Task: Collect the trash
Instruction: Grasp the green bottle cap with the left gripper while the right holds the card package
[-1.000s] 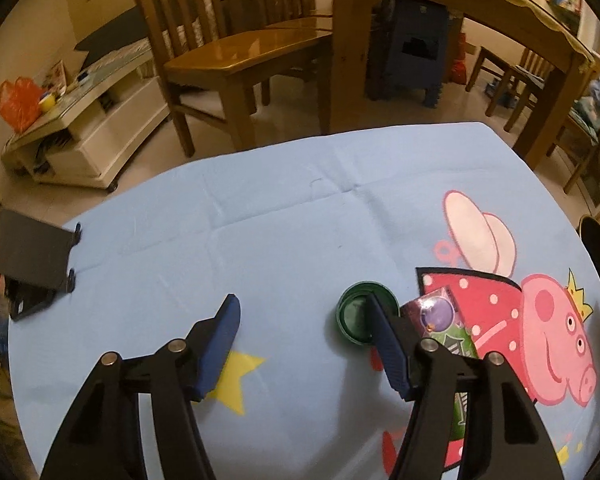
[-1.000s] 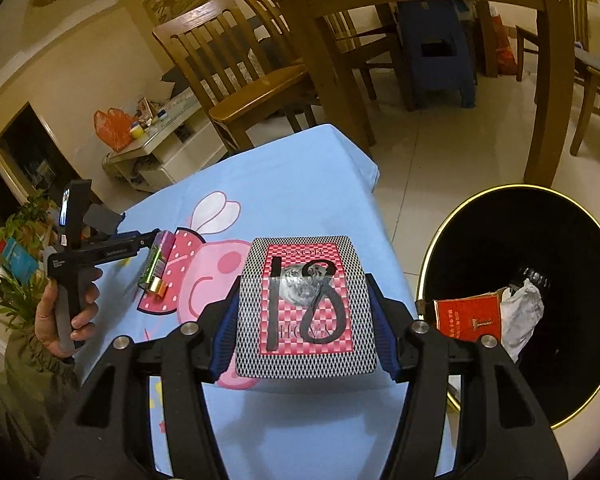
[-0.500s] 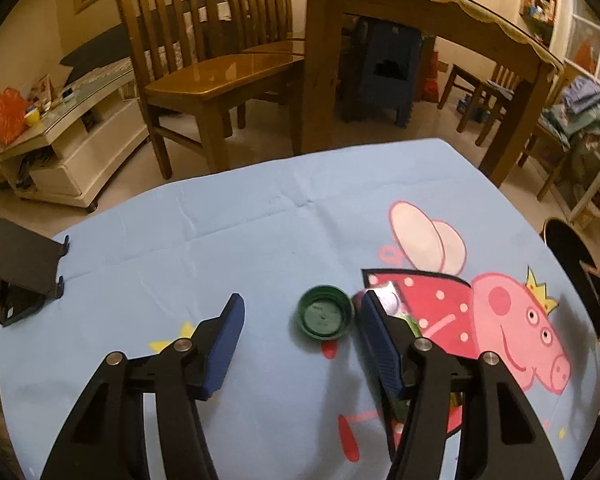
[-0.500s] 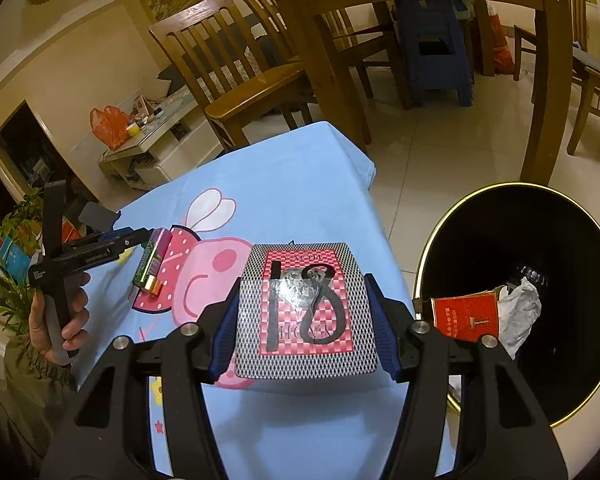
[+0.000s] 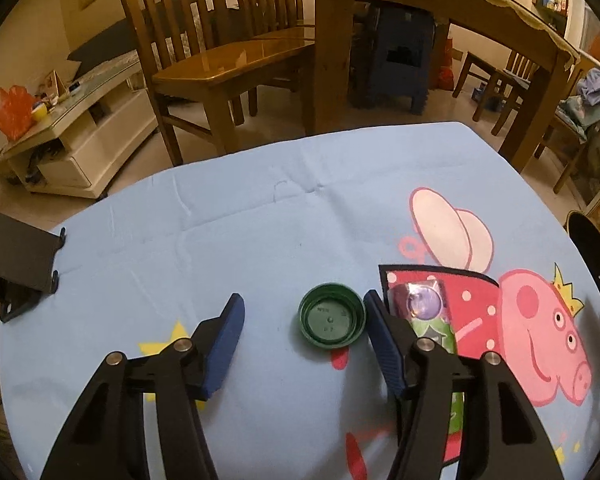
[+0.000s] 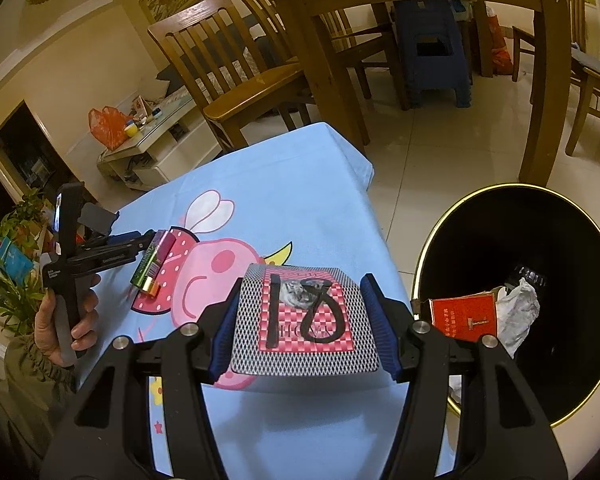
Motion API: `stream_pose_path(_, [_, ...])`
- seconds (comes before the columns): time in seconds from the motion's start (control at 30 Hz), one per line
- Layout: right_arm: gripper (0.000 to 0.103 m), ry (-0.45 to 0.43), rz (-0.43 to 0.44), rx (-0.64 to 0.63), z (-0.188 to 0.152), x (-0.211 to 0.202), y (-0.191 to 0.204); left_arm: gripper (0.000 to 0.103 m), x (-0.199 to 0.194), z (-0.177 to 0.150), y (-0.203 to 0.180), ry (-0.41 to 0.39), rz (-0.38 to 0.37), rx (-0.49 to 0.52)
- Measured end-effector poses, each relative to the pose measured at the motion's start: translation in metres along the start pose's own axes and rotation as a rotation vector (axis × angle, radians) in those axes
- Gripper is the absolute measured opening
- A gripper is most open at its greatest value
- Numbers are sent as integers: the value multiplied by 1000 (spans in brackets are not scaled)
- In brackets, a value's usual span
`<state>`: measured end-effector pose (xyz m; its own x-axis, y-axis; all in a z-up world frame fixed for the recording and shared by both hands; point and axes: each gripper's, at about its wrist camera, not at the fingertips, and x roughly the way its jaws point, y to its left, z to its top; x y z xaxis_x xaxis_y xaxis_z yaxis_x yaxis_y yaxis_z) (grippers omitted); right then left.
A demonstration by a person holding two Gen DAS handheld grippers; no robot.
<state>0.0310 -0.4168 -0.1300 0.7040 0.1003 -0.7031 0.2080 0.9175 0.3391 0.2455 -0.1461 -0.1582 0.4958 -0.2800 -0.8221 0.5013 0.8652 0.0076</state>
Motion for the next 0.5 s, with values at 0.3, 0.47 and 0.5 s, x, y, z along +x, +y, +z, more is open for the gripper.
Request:
stream_pose_path(0.3, [56,20,8,-75,-2,4,14,29,-15,-19,-21,-37,38,12])
stream_pose_path(0.47, [56,7,25,-112,-3,1,21,29,-32,-35,-9,-18,-1,-82])
stream_pose_path(0.5, [56,3,31,-120,-3,0,22,29,-37,-38,-7,-23,15,-89])
